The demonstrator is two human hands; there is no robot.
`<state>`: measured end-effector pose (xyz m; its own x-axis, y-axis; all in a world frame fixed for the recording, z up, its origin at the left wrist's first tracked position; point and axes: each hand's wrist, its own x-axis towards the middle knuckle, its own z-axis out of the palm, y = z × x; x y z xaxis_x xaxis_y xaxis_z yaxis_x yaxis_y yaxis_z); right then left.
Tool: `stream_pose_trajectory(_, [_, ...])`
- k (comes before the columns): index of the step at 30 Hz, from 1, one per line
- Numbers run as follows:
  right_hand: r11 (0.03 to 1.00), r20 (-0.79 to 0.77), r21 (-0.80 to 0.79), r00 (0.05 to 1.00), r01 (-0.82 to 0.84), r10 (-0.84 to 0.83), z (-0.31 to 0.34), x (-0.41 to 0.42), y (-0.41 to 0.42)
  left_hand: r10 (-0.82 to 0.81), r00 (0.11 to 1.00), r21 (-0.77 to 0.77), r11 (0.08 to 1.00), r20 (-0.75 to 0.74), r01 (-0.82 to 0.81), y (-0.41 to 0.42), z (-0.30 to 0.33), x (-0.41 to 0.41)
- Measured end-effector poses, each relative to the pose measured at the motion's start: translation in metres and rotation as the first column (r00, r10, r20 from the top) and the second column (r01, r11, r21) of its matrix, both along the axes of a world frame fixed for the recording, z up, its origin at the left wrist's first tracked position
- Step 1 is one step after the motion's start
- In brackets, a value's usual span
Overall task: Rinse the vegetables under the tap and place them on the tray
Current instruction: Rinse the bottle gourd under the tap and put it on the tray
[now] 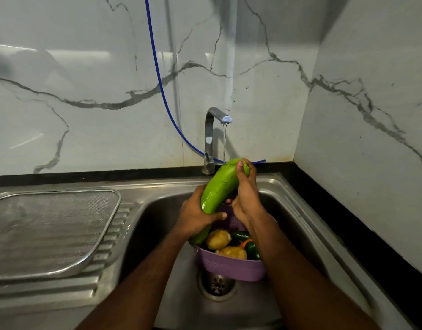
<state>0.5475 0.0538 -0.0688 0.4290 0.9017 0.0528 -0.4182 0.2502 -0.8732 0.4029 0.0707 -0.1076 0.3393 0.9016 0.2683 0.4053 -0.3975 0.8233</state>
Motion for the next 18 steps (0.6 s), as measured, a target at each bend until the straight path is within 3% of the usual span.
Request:
stream_pose_trajectory(3, [0.998, -0.060, -0.006, 0.996, -0.070, 0.070, 0.001, -0.006, 0.000, 0.022, 0.999, -0.098, 0.995, -0.040, -0.026, 0.004, 0.008, -0.007])
stream_pose_trajectory(5, [0.998, -0.033, 0.038, 0.998, -0.046, 0.048, -0.003, -0.008, 0.004, -0.048, 0.998, -0.304, 0.951, 0.030, 0.055, 0.004, 0.012, -0.014])
stream_pose_trajectory(7, [0.996, 0.119, 0.090, 0.993, 0.005, -0.016, -0.010, -0.008, 0.010, -0.103, 0.982, -0.496, 0.852, 0.157, 0.169, -0.004, 0.016, -0.020])
stream_pose_trajectory(9, [0.991, 0.305, 0.134, 0.951, 0.020, -0.061, -0.014, -0.009, 0.013, -0.116, 0.968, -0.589, 0.776, 0.222, 0.227, -0.009, 0.016, -0.024])
stream_pose_trajectory(13, [0.981, 0.647, 0.189, 0.747, 0.039, -0.154, -0.022, -0.012, 0.009, -0.090, 0.958, -0.600, 0.762, 0.274, 0.243, -0.012, 0.018, -0.026])
stream_pose_trajectory(16, [0.985, 0.753, 0.167, 0.638, 0.051, -0.161, -0.031, -0.019, 0.010, -0.046, 0.979, -0.552, 0.820, 0.197, 0.149, -0.009, 0.013, -0.021])
stream_pose_trajectory(18, [0.987, 0.757, 0.138, 0.634, 0.081, -0.158, -0.031, -0.026, 0.010, 0.010, 0.997, -0.462, 0.886, 0.082, 0.029, -0.006, 0.010, -0.022])
